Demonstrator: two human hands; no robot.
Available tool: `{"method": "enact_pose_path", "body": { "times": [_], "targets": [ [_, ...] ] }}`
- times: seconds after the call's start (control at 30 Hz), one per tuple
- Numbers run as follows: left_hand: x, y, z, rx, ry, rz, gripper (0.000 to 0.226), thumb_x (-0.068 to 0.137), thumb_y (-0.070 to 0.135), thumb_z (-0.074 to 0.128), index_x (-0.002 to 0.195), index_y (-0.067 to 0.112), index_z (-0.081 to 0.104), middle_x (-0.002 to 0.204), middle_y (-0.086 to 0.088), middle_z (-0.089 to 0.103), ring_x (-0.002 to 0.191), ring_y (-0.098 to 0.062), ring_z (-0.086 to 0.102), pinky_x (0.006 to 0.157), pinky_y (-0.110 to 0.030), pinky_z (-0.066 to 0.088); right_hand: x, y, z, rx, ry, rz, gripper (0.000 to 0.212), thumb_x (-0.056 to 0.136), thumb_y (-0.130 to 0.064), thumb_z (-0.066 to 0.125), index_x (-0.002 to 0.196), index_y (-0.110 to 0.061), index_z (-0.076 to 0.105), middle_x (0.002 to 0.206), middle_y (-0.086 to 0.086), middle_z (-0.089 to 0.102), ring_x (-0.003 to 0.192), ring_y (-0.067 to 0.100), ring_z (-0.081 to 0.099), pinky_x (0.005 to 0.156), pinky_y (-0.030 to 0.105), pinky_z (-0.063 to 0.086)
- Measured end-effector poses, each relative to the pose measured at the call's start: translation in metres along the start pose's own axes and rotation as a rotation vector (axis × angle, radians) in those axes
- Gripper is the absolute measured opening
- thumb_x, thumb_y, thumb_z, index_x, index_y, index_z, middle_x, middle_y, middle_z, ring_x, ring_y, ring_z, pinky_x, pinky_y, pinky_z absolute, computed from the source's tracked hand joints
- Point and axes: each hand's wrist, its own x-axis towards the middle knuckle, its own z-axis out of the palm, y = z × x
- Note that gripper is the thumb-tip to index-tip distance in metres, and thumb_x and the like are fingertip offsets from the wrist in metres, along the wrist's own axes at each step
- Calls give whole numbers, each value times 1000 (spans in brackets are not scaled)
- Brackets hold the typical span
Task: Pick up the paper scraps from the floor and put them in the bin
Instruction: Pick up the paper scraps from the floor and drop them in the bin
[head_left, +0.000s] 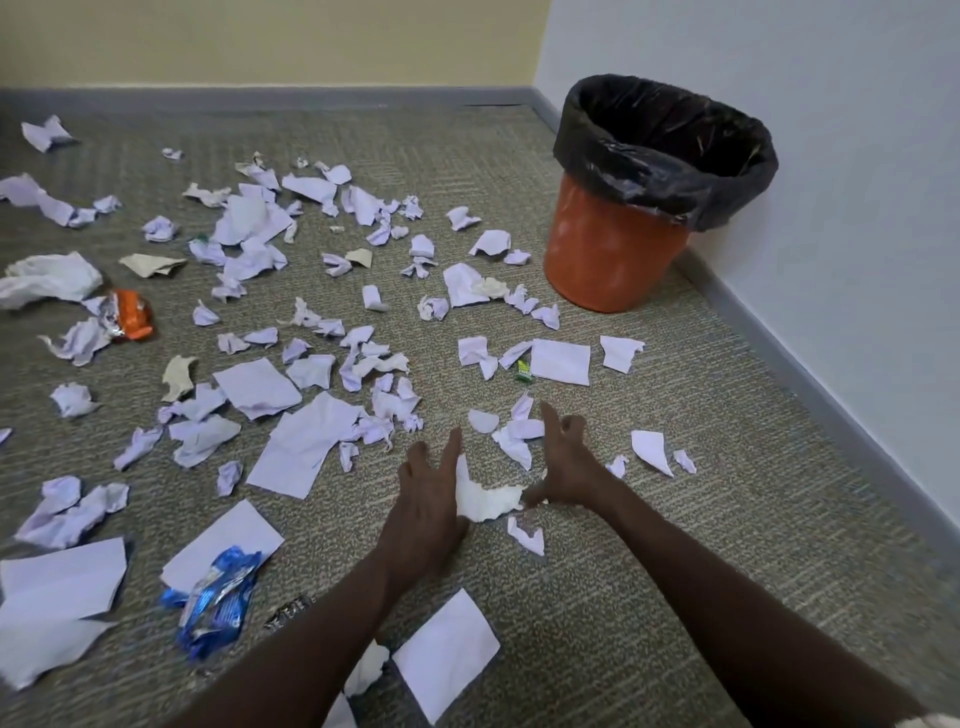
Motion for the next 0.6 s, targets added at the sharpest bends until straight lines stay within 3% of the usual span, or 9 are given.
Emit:
{"method": "enact_pose_path", "body": {
  "times": [0.07, 0.17, 0.23, 0.33, 0.4, 0.47, 0.6],
  "targets": [
    [10, 4, -1, 27, 10, 22, 109, 83, 19, 75, 157, 24, -4, 152, -26, 10, 135, -47, 28, 105, -49, 39, 14, -5, -7, -31, -44, -27, 143, 54, -18, 97, 155, -26, -5, 155, 24, -13, 135, 47, 37, 97, 43, 52],
    [20, 6, -1, 109, -25, 4, 97, 87, 16, 69, 158, 22, 3, 154, -25, 12, 132, -45, 31, 106, -48, 37, 26, -14, -10, -155, -138, -115, 132, 57, -11, 93, 155, -33, 7, 157, 19, -21, 111, 40, 61, 82, 36, 57],
    [25, 2, 0, 205, -41, 60, 77, 87, 20, 66, 153, 17, 26, 150, -23, 24, 127, -42, 36, 104, -46, 38, 31, -17, -8, -237, -142, -182, 117, 55, -12, 92, 151, -25, 25, 156, 17, -2, 108, 37, 60, 86, 36, 54],
    [29, -11, 6, 261, 23, 237, 32, 83, 16, 60, 114, 11, 66, 120, -17, 58, 107, -36, 53, 88, -43, 46, 27, -18, -1, -204, -67, -230, 83, 63, -13, 89, 134, -11, 46, 132, 10, 34, 104, 31, 56, 82, 33, 49],
    [30, -17, 7, 221, 62, 275, 13, 78, 3, 64, 87, 10, 69, 96, -13, 63, 86, -31, 60, 73, -41, 51, 19, -14, 4, -109, 17, -233, 54, 75, -15, 82, 122, -7, 57, 116, 10, 45, 100, 29, 57, 76, 28, 41],
    [28, -20, 5, 172, 93, 310, 17, 69, -6, 71, 71, 9, 64, 76, -11, 60, 67, -29, 60, 61, -37, 48, 9, -9, 10, 3, 139, -220, 28, 83, -19, 70, 107, -6, 68, 103, 13, 57, 95, 28, 58, 72, 25, 34],
    [18, -25, -1, -64, 164, 185, 18, 74, 9, 70, 60, 10, 59, 60, -9, 59, 53, -25, 54, 55, -35, 39, -10, 7, 14, 242, 255, -22, 31, 69, -27, 54, 77, 1, 66, 79, 15, 65, 77, 27, 59, 67, 33, 39]
  ]
}}
